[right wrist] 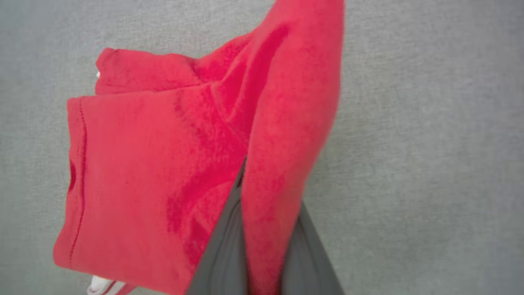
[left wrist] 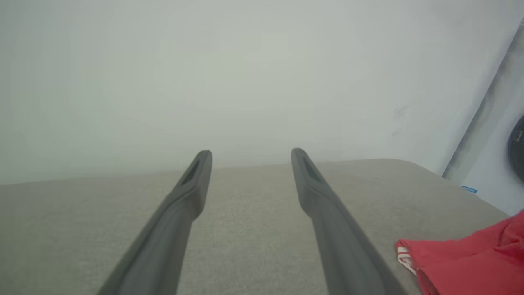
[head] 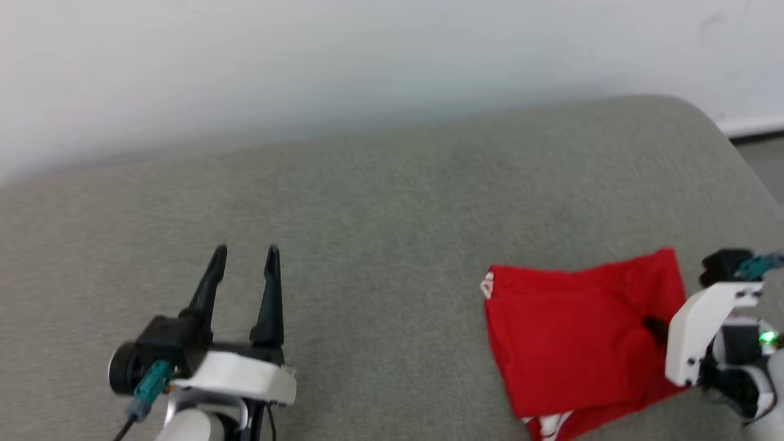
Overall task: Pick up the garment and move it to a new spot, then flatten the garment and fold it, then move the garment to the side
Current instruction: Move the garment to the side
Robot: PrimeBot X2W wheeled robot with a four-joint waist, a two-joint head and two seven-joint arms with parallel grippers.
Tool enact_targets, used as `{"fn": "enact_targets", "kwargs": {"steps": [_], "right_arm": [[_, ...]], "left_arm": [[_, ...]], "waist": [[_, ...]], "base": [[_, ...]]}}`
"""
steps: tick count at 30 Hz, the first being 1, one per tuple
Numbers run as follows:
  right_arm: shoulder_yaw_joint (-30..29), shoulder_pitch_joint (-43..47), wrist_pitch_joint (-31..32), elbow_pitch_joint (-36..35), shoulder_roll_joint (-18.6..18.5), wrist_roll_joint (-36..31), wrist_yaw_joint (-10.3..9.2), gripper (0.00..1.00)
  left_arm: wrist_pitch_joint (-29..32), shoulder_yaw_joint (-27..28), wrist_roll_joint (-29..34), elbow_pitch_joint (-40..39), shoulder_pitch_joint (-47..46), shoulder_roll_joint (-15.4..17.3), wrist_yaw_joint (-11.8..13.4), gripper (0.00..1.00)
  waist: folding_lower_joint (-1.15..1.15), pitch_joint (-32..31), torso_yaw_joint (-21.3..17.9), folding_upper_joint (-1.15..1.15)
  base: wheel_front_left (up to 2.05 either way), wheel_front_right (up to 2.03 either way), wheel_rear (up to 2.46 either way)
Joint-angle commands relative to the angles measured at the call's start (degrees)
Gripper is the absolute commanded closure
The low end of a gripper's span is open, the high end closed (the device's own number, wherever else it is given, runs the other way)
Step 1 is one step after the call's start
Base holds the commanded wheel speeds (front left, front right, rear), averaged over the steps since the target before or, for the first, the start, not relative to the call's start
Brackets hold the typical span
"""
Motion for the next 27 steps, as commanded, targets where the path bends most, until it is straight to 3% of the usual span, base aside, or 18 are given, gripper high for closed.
{"fn": "enact_targets", "kwargs": {"steps": [1,11,22,23,24,25,27], "right_arm": [[-0.72,-2.23,-1.0,0.15,-0.34,-0.68,-0.03,1.0],[-9.54,-14.08,-10.59,4.8,-4.26,-7.54,-0.03,1.0],[-19.88,-26.12,-23.48,9.82,-7.06,-17.14,-0.03,1.0],[-20.59,-26.78,-24.72,10.68,-6.6,-18.36,-0.03,0.95],[-21.16,-27.34,-25.91,11.6,-6.16,-19.58,-0.03,0.65],[-22.0,-27.96,-27.33,12.5,-5.72,-20.72,-0.03,0.0],[-23.81,-28.74,-28.88,14.88,-4.42,-22.76,-0.03,0.0]], "left_arm": [[-0.09,0.03,0.76,-0.42,-1.99,0.22,-0.43,0.0],[2.31,-1.42,5.52,-4.84,-15.4,3.73,-3.62,0.0],[7.34,-3.31,9.19,-11.41,-24.85,6.51,-5.73,0.0],[7.47,-3.44,9.36,-11.63,-25.19,6.6,-5.84,0.0],[7.62,-3.56,9.4,-11.72,-25.48,6.64,-5.99,0.0],[7.74,-3.72,9.45,-11.71,-25.76,6.68,-6.09,0.0],[7.7,-3.92,9.42,-11.42,-25.93,6.64,-6.31,0.0]], "waist": [[0.0,6.45,-5.02,0.0],[0.0,24.51,-10.56,0.0],[0.0,36.2,-10.65,0.0],[0.0,36.67,-10.55,0.0],[0.0,37.04,-10.42,0.0],[0.0,37.33,-10.28,0.0],[0.0,37.5,-9.98,0.0]], "base": [[0.0,0.0,0.0],[0.0,0.0,0.0],[0.0,0.0,0.0],[0.0,0.0,0.0],[0.0,0.0,0.0],[0.0,0.0,0.0],[0.0,0.0,0.0]]}}
